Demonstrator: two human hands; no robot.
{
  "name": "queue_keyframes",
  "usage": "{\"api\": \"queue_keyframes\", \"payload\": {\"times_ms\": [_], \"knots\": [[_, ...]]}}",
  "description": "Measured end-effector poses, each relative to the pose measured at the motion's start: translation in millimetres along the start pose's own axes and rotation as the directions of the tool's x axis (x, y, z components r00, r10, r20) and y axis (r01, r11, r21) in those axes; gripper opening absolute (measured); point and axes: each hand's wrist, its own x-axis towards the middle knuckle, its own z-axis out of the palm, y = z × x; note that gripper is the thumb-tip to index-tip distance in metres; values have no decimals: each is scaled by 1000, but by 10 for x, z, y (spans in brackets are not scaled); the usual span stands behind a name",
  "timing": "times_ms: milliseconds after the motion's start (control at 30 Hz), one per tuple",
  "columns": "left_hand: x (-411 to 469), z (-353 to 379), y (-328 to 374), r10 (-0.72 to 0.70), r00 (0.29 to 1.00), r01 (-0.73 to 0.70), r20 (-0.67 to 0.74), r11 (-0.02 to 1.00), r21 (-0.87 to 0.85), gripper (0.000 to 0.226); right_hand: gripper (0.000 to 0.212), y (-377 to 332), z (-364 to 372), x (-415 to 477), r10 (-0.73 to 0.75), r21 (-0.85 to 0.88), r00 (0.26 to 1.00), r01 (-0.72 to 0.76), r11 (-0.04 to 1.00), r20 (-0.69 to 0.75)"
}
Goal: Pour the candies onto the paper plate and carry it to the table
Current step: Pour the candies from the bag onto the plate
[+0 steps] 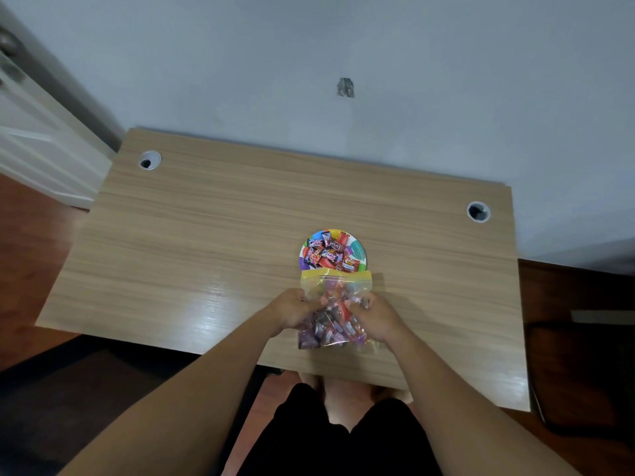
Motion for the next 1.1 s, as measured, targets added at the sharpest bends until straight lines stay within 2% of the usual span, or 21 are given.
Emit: {"api": "queue_keyframes", "payload": {"times_ms": [533, 633, 733, 800, 900, 933, 1033, 1100], "knots": [[78, 17, 8, 12, 999, -15, -36, 997, -76, 41, 36, 14, -64, 44, 7, 29, 999, -5, 1000, -53], [120, 2, -12, 2, 998, -8, -69, 996, -84, 38, 29, -11, -81, 33, 6, 52, 998, -3, 999, -57], [123, -18, -24, -4, 996, -4, -89, 997, -82, 37, 40, -15, -85, 10, 20, 66, 999, -17, 998, -45], [122, -33, -33, -9, 997, 1, -81, 995, -100, 43, 34, -2, -76, 29, 19, 65, 999, -17, 998, -36], [126, -49, -42, -9, 998, 2, -56, 992, -124, 33, 26, -10, -89, 26, 11, 73, 1000, -10, 997, -12], [118, -51, -31, -9, 999, 3, -52, 993, -117, 29, 28, -7, -85, 31, 15, 73, 1000, -14, 997, -6], [121, -54, -19, -12, 998, 6, -55, 994, -113, 27, 53, 43, -91, 69, 16, 91, 1000, -16, 996, 7], [110, -56, -6, -19, 998, 13, -53, 994, -112, 32, 48, 65, -94, 84, 20, 103, 1000, -22, 994, 16]]}}
